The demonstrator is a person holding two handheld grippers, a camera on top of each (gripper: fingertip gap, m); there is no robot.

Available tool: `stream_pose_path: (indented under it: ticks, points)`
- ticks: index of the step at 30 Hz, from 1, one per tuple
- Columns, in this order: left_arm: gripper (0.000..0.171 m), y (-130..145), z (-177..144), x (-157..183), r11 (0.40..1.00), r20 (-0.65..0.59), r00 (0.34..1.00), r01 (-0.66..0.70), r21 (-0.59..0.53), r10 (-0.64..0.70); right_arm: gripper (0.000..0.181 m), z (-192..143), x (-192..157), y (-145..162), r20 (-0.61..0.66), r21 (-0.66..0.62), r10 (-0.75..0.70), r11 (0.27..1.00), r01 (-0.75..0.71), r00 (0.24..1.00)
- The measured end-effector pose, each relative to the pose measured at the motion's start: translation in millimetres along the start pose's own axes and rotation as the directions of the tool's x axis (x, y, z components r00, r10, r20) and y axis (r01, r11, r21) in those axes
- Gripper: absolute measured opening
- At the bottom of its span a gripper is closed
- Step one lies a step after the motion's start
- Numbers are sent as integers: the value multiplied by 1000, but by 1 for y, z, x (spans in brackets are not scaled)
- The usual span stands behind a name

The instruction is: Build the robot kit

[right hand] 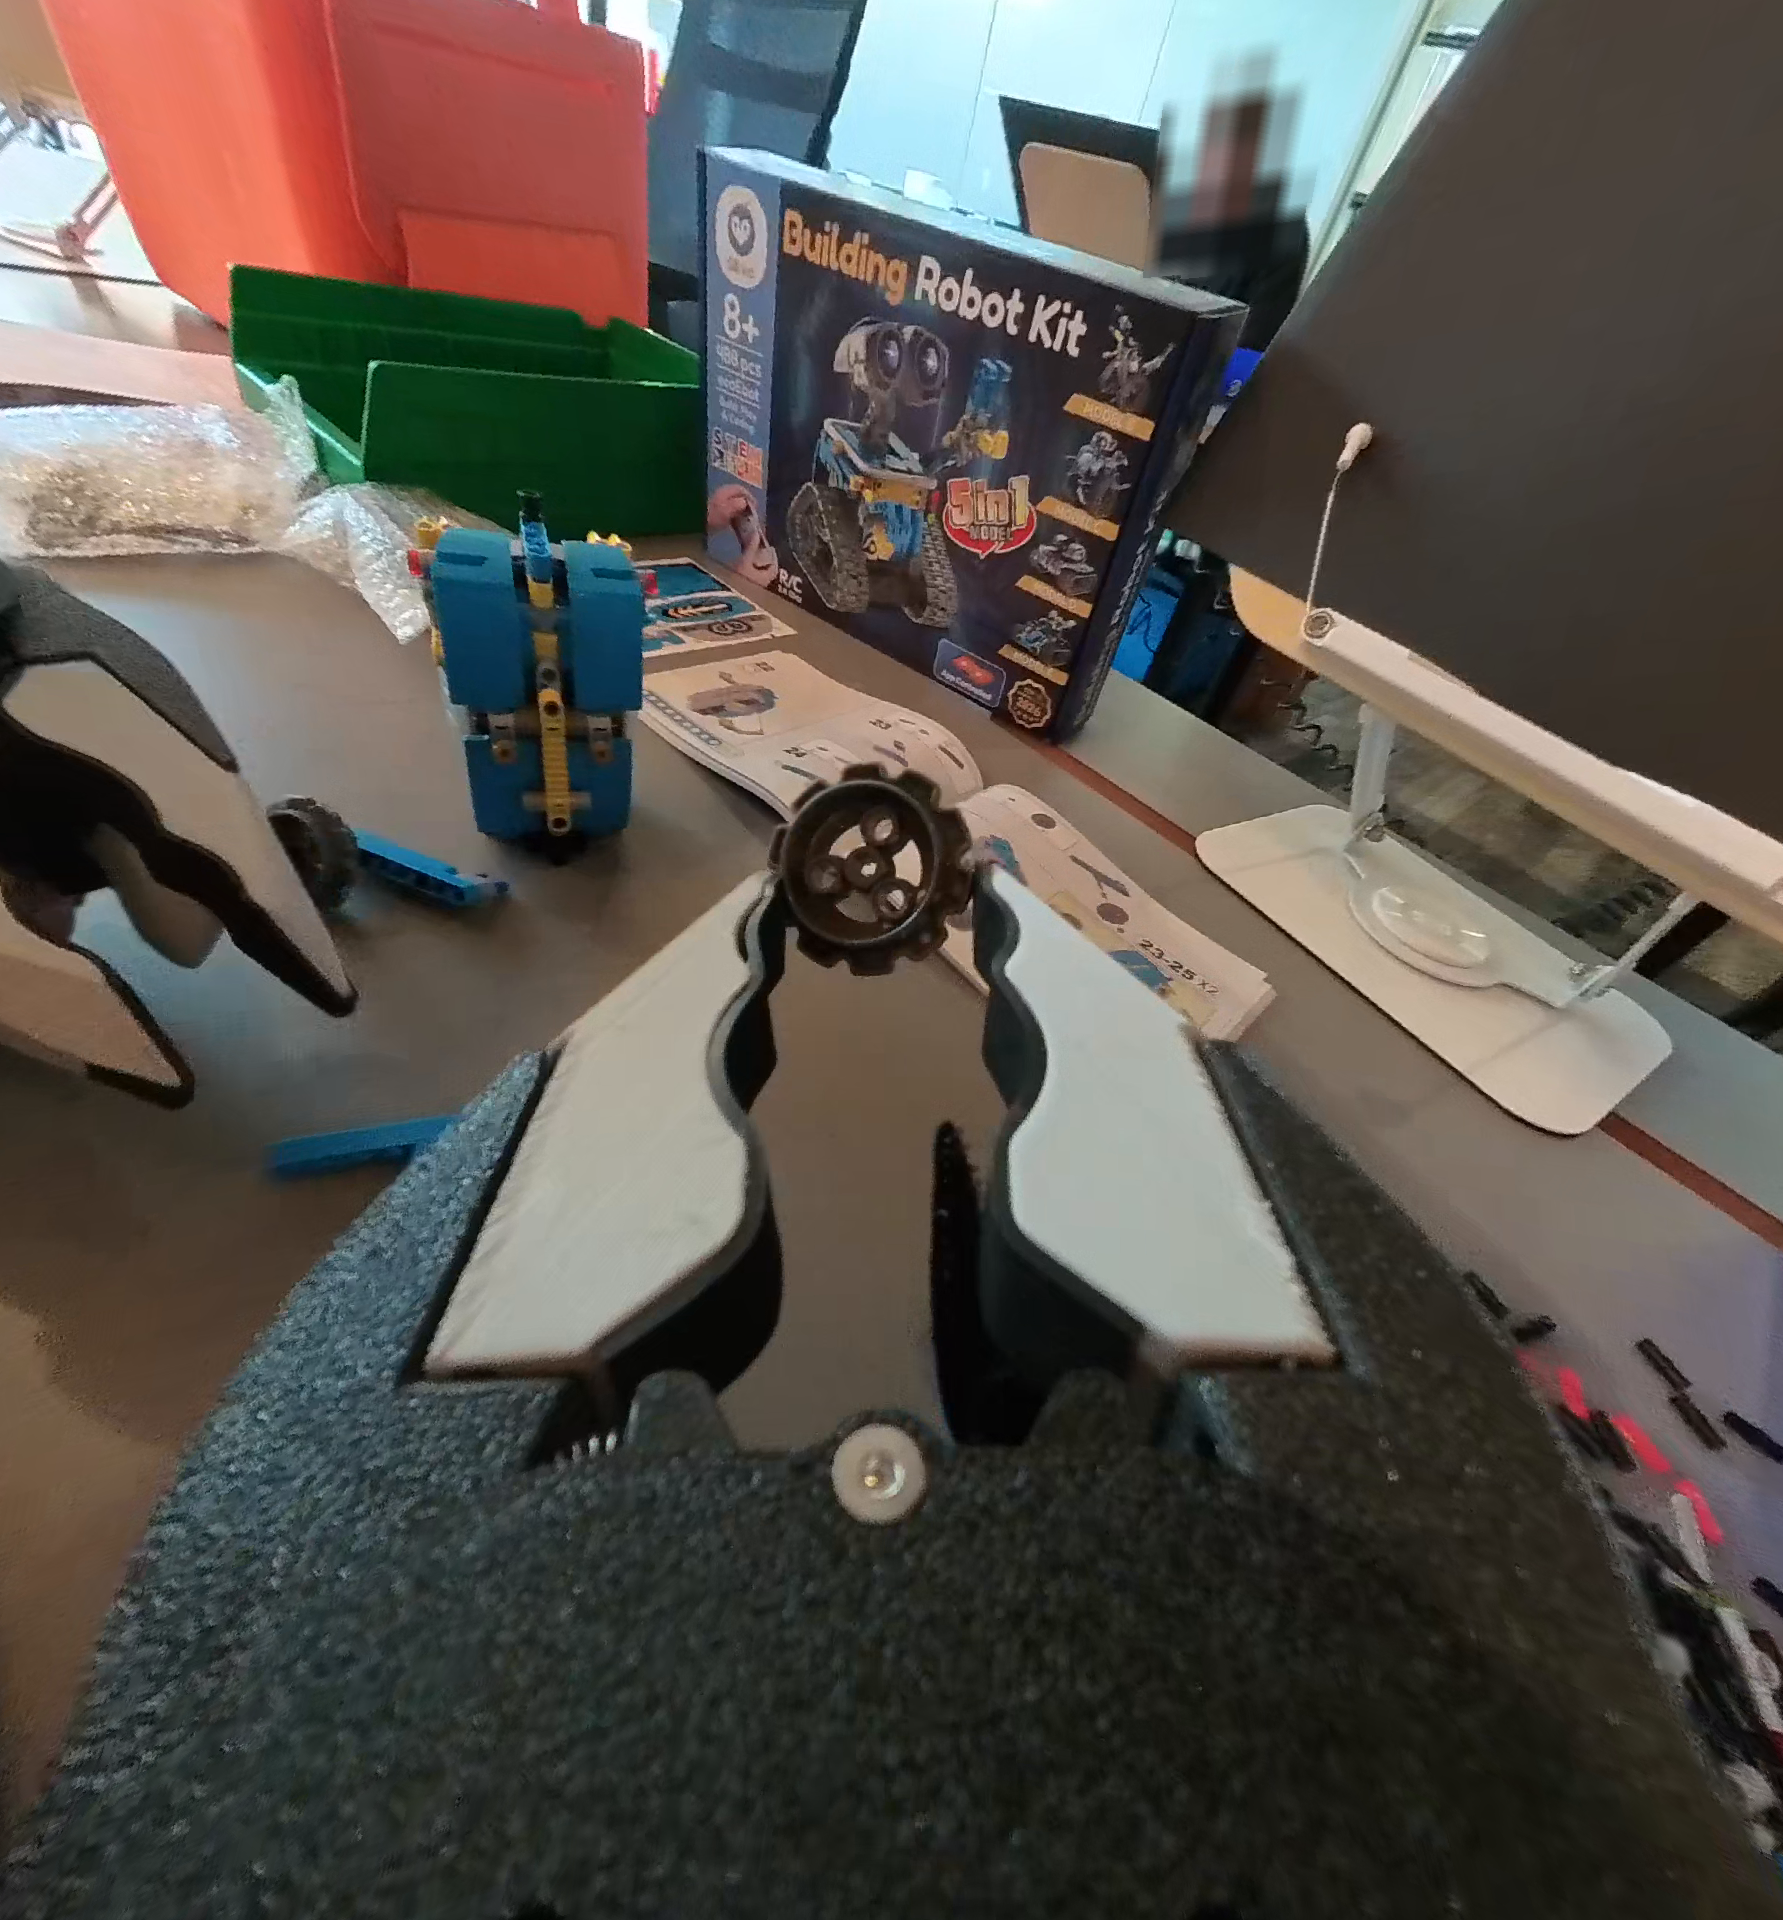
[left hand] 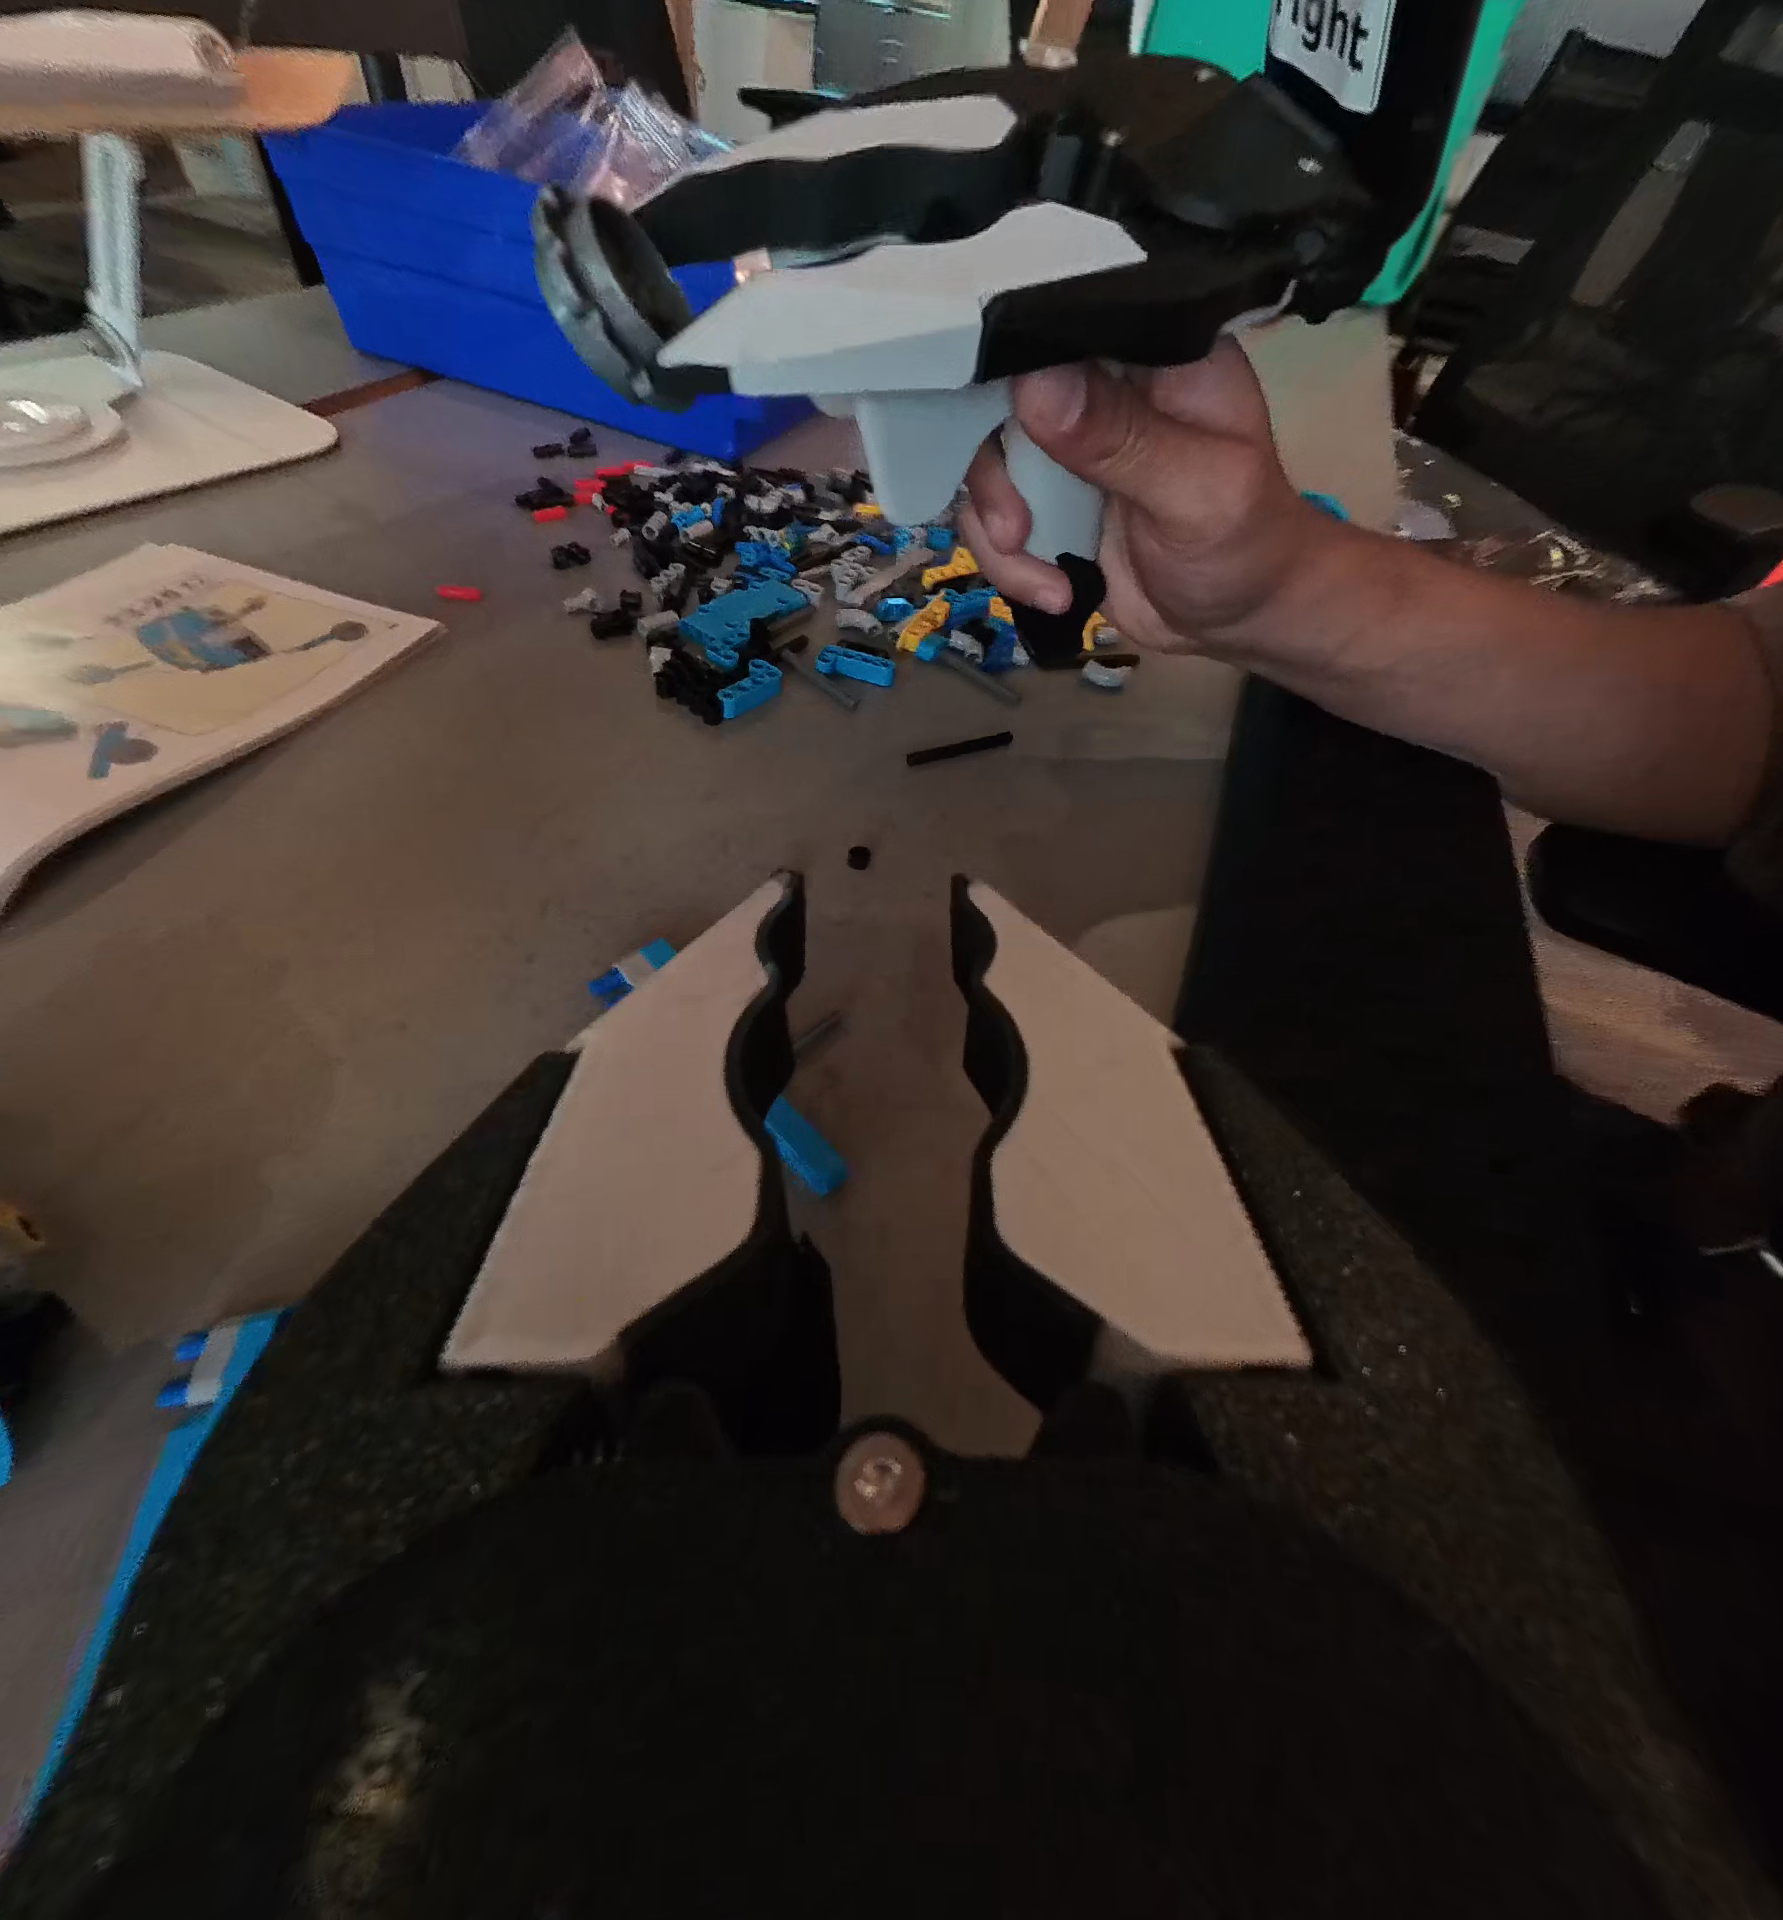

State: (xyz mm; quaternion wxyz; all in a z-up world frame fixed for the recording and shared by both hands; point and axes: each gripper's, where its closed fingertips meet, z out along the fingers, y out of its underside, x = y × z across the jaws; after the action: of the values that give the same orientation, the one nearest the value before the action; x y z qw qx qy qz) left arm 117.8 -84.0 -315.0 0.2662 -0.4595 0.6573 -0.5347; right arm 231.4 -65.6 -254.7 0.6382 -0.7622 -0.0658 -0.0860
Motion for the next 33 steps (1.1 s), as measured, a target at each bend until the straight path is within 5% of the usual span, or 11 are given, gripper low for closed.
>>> stream_pose_path:
  ticks: [5,13,27,30,31,33]
  points:
    - [26,-8,-9,-2,996,78,994,-76,42,73,36,0,2,1,43,9,92,996,-92,995]
    - [26,-35,-35,26,980,85,996,-25,200,8,36,2,2,5,81,0,163,987,-163,983]
    - [26,-28,-36,51,975,57,994,-101,199,92,36,10,-24,13,243,-67,264,965,-255,933]
    - [26,-26,-33,54,975,60,991,-128,180,119,36,7,-51,11,440,-142,409,911,-388,799]
    - [26,-25,-32,54,977,55,991,-127,170,119,36,1,-65,6,539,-197,482,870,-453,691]
    - [26,-23,-30,54,984,24,995,-103,149,100,35,-28,-91,-24,760,-289,545,772,-566,355]
